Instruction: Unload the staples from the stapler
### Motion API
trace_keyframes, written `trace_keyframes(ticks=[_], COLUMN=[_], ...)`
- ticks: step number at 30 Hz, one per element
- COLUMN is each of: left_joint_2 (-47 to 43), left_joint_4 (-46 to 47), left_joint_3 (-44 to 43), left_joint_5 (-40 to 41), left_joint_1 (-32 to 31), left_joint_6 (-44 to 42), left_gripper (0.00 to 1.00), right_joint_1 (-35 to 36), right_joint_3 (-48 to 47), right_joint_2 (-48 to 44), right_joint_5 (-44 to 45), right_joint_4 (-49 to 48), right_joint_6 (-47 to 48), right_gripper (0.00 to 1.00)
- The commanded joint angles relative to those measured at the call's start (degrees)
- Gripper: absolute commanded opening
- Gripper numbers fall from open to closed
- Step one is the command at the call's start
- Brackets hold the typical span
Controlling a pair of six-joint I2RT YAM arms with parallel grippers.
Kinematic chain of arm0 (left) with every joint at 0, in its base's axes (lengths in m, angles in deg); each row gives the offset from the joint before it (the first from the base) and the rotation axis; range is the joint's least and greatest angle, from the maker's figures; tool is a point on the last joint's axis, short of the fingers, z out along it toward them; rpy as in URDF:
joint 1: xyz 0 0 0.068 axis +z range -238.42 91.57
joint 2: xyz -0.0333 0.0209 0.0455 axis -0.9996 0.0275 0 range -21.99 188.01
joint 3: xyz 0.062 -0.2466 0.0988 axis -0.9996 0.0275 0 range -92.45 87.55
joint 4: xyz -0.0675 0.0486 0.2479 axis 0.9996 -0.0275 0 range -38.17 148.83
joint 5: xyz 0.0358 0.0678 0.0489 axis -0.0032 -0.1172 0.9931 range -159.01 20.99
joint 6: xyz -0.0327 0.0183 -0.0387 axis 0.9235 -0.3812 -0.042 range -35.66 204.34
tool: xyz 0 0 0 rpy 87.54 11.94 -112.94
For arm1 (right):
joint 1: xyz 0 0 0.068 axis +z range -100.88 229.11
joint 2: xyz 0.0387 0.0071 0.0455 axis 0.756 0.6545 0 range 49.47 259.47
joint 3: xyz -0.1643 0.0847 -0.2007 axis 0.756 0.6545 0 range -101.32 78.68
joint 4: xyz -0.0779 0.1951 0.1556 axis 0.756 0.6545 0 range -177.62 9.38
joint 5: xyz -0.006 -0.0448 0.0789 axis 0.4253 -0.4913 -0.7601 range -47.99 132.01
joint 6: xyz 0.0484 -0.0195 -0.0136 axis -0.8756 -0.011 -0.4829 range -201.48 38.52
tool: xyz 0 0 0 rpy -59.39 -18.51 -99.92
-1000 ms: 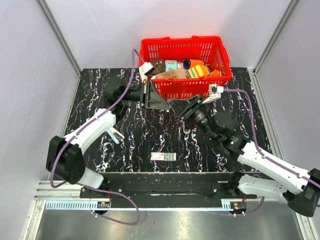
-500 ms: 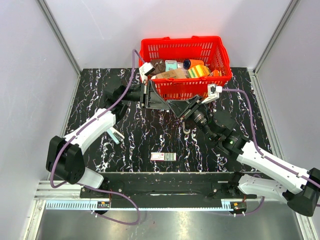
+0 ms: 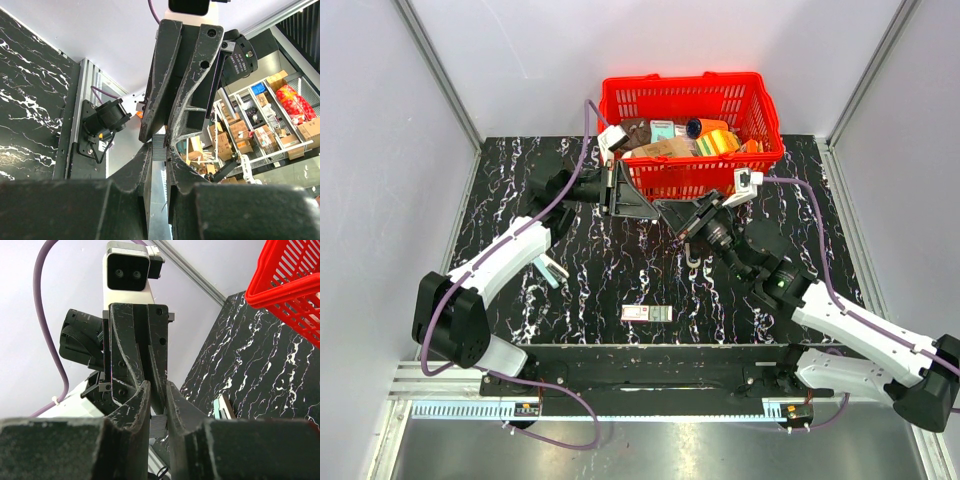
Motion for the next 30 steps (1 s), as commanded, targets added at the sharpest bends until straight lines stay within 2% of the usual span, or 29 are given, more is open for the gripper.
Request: trace_keyframes(ticks=[1, 5, 9, 14, 17, 20, 23, 25, 27, 30], left_joint_2=[-2.03, -1.94, -2.29, -2.91, -3.0, -2.82, -1.77, -0.45, 0.86, 2.1], left_joint_4=[3.24, 3.15, 2.1, -4.74, -10.71, -22.29, -47.66, -60.07, -65.99, -69.17], left_joint_3=[-1.21, -0.95, -0.86, -1.56, -2.35, -4.89, -8.93, -11.48, -11.5, -8.87], left_joint_5=[1.91, 2.09, 2.0, 2.17, 2.17, 2.35, 6.11, 11.9, 17.26, 25.26], left_joint_1=[1.3, 1.65, 1.74, 2.27, 3.58, 5.78, 7.63, 7.81, 7.81, 7.81], left_joint_6=[0.62, 0.8, 0.18, -5.35, -10.09, -20.86, -41.93, -57.12, -65.44, -73.01], left_gripper=[0.0, 0.03, 0.22, 0.49, 0.58, 0.61, 0.63, 0.63, 0.63, 0.62], right_joint_1=[-0.26, -0.26, -0.26, -0.26, -0.26, -0.26, -0.26, -0.26, -0.26, -0.18], right_joint_3=[-0.7, -0.7, -0.87, -1.84, -2.45, -3.59, -4.56, -5.27, -6.32, -8.6], right_joint_2=[0.91, 1.44, 1.17, 0.21, -0.76, -1.11, -0.06, 1.34, 3.97, 9.32], right_joint_5=[-1.17, -0.83, -0.21, 1.46, 3.12, 4.62, 4.8, 4.28, 4.01, 4.01], right_joint_4=[1.4, 1.92, 2.71, 6.66, 11.13, 18.33, 25.28, 30.38, 34.68, 42.85], right_joint_6=[0.07, -0.19, -0.1, 0.34, 0.25, -0.19, -1.5, -2.82, -4.31, -6.51], right_gripper=[0.19, 0.14, 0.12, 0.11, 0.11, 0.11, 0.11, 0.11, 0.1, 0.09])
